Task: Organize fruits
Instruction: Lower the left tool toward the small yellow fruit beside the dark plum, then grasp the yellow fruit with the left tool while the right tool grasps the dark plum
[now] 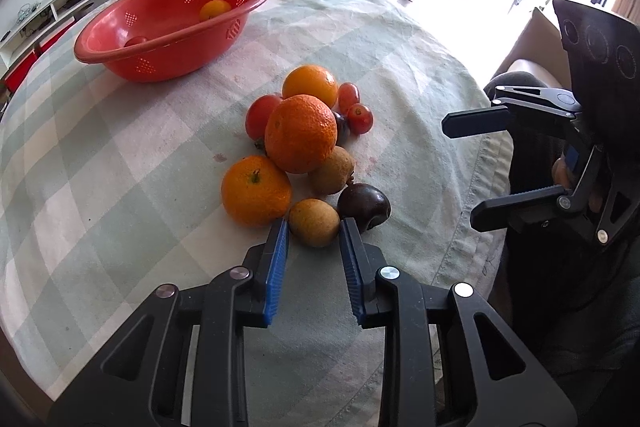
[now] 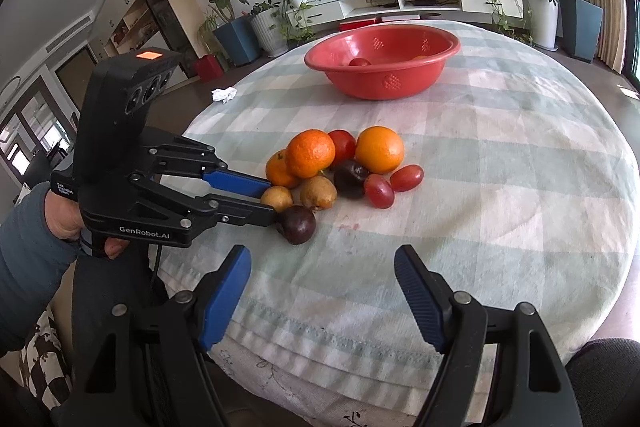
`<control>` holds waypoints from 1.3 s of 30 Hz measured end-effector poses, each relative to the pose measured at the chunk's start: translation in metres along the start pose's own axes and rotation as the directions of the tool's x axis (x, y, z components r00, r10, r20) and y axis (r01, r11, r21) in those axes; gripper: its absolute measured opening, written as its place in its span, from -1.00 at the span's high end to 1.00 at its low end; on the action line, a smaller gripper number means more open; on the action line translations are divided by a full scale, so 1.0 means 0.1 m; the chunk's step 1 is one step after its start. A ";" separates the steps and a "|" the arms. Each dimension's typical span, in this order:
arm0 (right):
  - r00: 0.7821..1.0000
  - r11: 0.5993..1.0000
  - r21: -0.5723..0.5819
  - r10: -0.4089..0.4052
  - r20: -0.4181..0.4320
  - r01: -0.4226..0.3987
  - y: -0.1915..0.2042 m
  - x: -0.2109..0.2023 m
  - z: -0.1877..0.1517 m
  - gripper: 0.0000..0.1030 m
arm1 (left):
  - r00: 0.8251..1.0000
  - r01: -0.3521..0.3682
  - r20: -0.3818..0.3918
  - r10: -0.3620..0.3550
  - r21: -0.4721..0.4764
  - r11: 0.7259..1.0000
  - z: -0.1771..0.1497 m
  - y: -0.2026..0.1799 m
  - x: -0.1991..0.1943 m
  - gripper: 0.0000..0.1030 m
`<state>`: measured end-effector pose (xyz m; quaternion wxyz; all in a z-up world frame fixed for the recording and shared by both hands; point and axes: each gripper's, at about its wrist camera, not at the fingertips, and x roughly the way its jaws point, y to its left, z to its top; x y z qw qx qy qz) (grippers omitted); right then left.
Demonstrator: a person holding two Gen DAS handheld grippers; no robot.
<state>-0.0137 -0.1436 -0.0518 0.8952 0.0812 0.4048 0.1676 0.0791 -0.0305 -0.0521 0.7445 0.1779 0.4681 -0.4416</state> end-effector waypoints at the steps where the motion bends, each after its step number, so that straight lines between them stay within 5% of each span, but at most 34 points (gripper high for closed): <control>1: 1.000 1.000 -0.002 -0.002 -0.001 0.002 0.00 0.00 0.00 -0.51 | 1.000 0.004 0.003 -0.004 -0.004 1.000 0.00 0.01 0.00 0.50; 19: 1.000 1.000 -0.004 -0.007 -0.022 0.007 0.01 0.05 -0.03 -0.49 | 0.999 0.029 0.033 -0.026 -0.070 0.997 0.00 0.03 0.01 0.47; 26: 1.000 1.000 -0.006 -0.009 -0.025 0.009 0.02 0.05 -0.03 -0.48 | 0.999 0.020 0.036 -0.019 -0.047 0.999 -0.02 -0.07 0.01 0.10; 37: 1.000 1.000 -0.022 -0.012 -0.028 0.012 0.05 0.05 0.00 -0.44 | 1.000 0.006 0.013 -0.005 -0.040 0.999 -0.05 -0.06 0.00 0.15; 39: 1.000 0.999 -0.028 -0.016 -0.026 0.016 0.06 0.04 0.01 -0.42 | 1.000 0.005 0.014 -0.004 -0.044 0.999 -0.05 -0.05 0.00 0.43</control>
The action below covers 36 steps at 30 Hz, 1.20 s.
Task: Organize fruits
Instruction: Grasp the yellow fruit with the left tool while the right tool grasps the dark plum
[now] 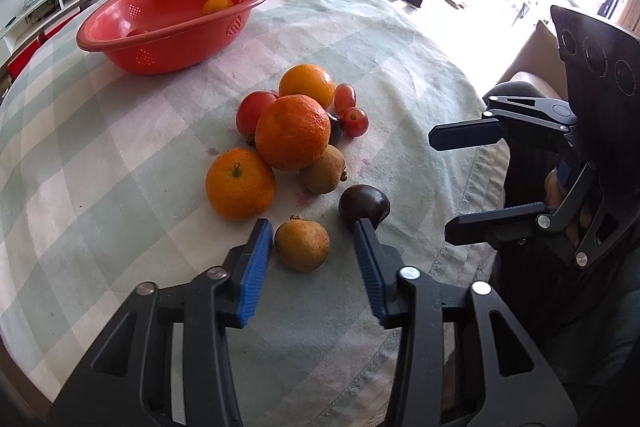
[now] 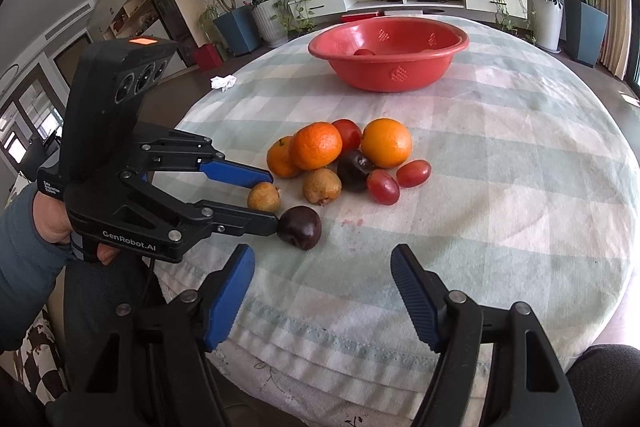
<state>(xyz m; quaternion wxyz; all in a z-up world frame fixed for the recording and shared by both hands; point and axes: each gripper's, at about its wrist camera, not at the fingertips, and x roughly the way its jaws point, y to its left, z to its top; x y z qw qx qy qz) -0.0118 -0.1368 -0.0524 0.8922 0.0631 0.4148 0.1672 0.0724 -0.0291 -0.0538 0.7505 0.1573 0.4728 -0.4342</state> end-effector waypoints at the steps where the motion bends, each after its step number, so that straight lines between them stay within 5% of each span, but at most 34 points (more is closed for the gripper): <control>1: 1.000 1.000 -0.003 -0.002 0.001 0.002 0.00 0.00 0.01 -0.40 | 1.000 -0.009 -0.004 0.009 -0.002 1.000 0.00 0.01 0.00 0.46; 13: 1.000 0.998 -0.065 -0.009 -0.027 0.008 0.06 0.14 0.11 -0.36 | 0.999 -0.030 -0.017 0.030 0.003 1.000 -0.01 0.02 0.00 0.49; 18: 0.997 0.996 -0.090 -0.014 -0.073 0.008 0.11 0.34 0.16 -0.15 | 0.999 -0.036 0.001 0.036 -0.005 0.999 -0.03 0.02 -0.08 0.49; 26: 0.994 0.991 -0.133 -0.045 -0.095 0.032 0.24 0.52 0.19 -0.09 | 0.998 -0.052 0.035 0.053 -0.032 0.998 -0.09 0.07 -0.27 0.49; 36: 0.988 0.961 -0.259 -0.121 -0.092 0.093 0.43 0.57 0.17 0.35 | 0.997 -0.055 0.057 0.058 -0.053 0.997 -0.13 0.11 -0.35 0.49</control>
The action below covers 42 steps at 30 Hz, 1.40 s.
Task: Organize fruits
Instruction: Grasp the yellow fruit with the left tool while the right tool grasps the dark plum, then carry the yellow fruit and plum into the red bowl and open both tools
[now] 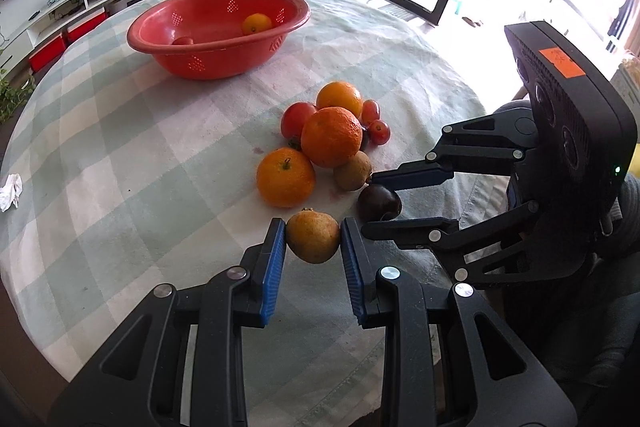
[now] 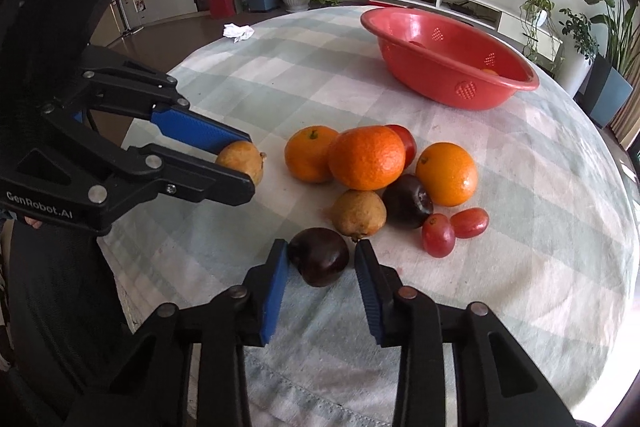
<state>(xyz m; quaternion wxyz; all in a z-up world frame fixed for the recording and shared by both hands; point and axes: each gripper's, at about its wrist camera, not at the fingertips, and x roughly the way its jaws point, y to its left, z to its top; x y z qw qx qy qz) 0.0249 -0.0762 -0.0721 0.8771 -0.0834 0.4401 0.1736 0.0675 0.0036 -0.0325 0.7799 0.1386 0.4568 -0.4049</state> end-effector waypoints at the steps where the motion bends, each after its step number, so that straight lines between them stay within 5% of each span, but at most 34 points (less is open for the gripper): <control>1: 1.000 1.000 -0.007 -0.006 0.000 0.006 0.01 0.00 0.00 0.36 | 1.000 -0.001 0.003 0.001 -0.003 1.000 0.00 0.00 -0.01 0.49; 14: 0.995 0.990 0.124 0.065 0.072 -0.074 -0.32 -0.43 -0.01 0.38 | 0.999 -0.022 0.045 0.024 -0.045 0.999 0.08 0.13 -0.11 0.49; 27: 0.973 0.965 0.263 -0.071 0.218 0.011 -1.45 -0.85 0.59 0.38 | 0.979 -0.085 0.177 0.105 -0.117 0.989 0.98 0.55 -0.29 0.49; 33: 0.971 0.970 0.242 -0.035 0.238 -0.024 -1.70 -0.63 1.14 0.38 | 0.971 -0.167 0.155 0.183 -0.109 0.980 1.51 0.67 -0.06 0.49; 42: 0.993 0.981 0.187 0.022 0.118 -0.044 -1.81 0.17 1.76 0.38 | 0.978 -0.192 0.073 0.195 -0.050 0.980 1.81 0.68 0.55 0.49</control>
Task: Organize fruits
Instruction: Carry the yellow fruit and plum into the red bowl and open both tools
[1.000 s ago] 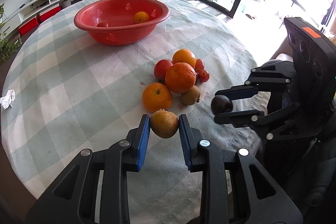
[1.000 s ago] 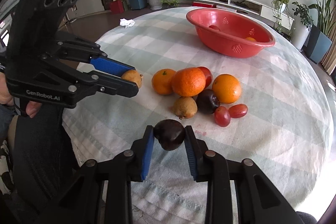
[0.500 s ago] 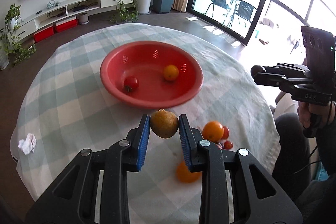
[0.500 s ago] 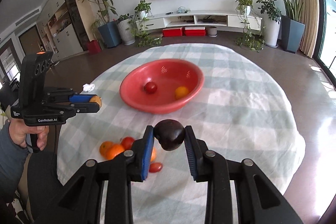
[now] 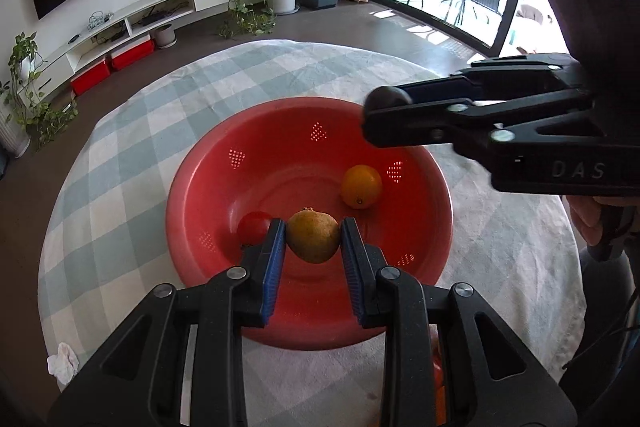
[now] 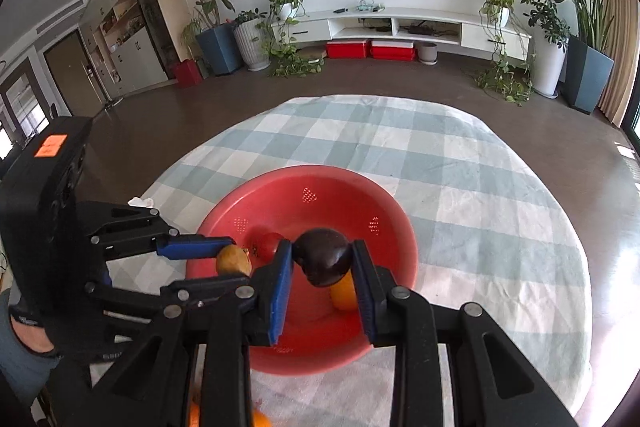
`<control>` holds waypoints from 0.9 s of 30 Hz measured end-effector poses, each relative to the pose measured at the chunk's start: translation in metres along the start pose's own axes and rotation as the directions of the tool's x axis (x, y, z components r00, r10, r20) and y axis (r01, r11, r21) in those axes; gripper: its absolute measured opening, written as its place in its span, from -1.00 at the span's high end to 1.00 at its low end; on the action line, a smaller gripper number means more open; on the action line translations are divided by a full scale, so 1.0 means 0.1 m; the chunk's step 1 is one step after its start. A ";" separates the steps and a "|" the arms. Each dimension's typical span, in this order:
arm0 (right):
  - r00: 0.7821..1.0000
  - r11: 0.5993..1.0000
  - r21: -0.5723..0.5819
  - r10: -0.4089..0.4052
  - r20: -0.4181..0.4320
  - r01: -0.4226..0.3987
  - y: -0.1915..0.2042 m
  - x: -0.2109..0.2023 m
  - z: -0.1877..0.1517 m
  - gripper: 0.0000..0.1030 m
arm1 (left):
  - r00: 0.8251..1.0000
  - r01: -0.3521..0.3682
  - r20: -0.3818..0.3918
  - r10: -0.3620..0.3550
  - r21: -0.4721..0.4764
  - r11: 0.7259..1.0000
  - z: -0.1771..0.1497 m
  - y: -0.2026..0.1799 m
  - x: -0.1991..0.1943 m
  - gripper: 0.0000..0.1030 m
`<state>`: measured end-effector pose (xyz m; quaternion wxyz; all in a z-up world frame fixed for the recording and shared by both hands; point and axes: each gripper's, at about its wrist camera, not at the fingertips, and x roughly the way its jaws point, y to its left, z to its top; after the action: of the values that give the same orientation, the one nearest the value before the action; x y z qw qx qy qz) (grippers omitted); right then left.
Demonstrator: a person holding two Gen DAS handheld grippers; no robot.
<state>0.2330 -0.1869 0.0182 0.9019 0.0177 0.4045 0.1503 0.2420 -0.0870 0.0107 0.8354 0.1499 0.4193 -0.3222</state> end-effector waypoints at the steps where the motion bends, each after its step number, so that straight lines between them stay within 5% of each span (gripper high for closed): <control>1: 1.000 1.000 -0.005 0.007 -0.020 -0.007 0.00 0.11 0.02 0.38 | 1.000 0.003 -0.010 -0.003 0.004 1.000 0.01 -0.01 0.06 0.49; 13: 0.990 0.999 -0.032 -0.010 -0.141 0.006 -0.02 0.75 0.03 0.38 | 0.997 0.021 -0.068 -0.019 0.022 1.000 -0.04 0.02 0.50 0.49; 27: 0.986 0.992 -0.113 -0.073 -0.151 0.056 0.10 0.91 -0.01 0.36 | 0.999 0.003 -0.054 -0.003 0.006 1.000 0.02 0.07 0.61 0.43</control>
<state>0.2865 -0.1520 -0.0470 0.8718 -0.0562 0.4650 0.1436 0.2747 -0.1076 -0.0373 0.8229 0.1603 0.4410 -0.3204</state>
